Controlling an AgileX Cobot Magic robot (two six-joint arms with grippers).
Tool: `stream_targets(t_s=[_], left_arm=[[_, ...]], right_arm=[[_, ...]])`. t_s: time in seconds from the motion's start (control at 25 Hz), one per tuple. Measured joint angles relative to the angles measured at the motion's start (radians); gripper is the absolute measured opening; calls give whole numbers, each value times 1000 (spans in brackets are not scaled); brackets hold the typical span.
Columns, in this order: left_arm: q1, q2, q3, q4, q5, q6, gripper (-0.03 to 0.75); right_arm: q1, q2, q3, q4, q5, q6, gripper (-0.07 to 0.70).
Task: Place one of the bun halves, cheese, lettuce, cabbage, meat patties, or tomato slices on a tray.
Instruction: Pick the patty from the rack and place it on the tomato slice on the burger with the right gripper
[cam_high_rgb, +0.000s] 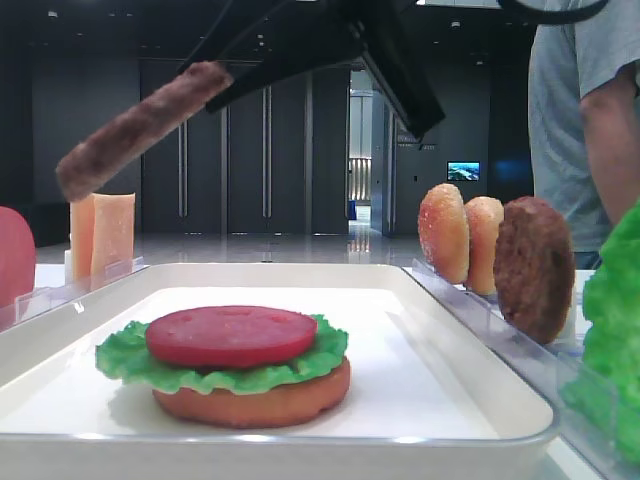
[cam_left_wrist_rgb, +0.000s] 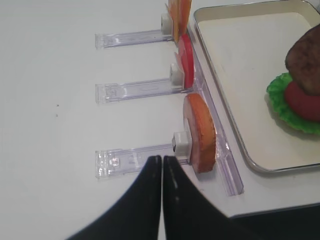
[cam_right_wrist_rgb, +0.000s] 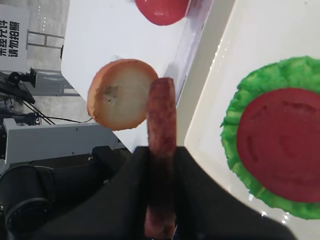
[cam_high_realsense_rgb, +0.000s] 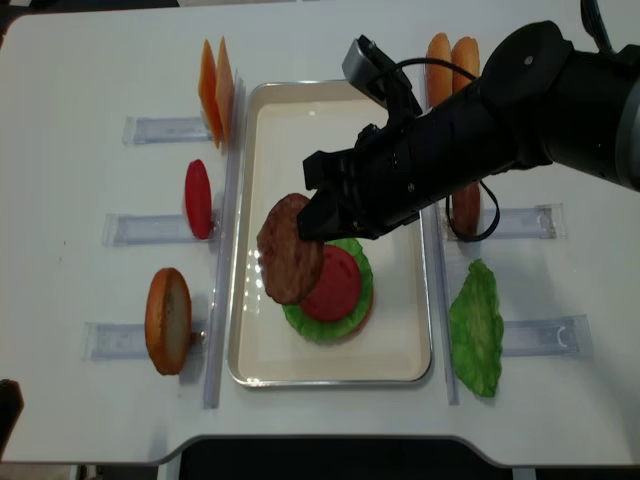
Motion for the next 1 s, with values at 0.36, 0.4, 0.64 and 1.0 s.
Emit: stream_targets(t_s=[0.36,0.4,0.64,1.0], left_arm=[[0,0,0,0,0,0,-7],[0,0,0,0,0,0,-7],[0,0,0,0,0,0,-7],[0,0,0,0,0,0,-7]], right_arm=[[-119,40,92,143,44,-185,104],[-125,43,92,150,51,-191,104],[-122,44,92,187,66,-243,104],[-122,122,126,264,118,-351,104]])
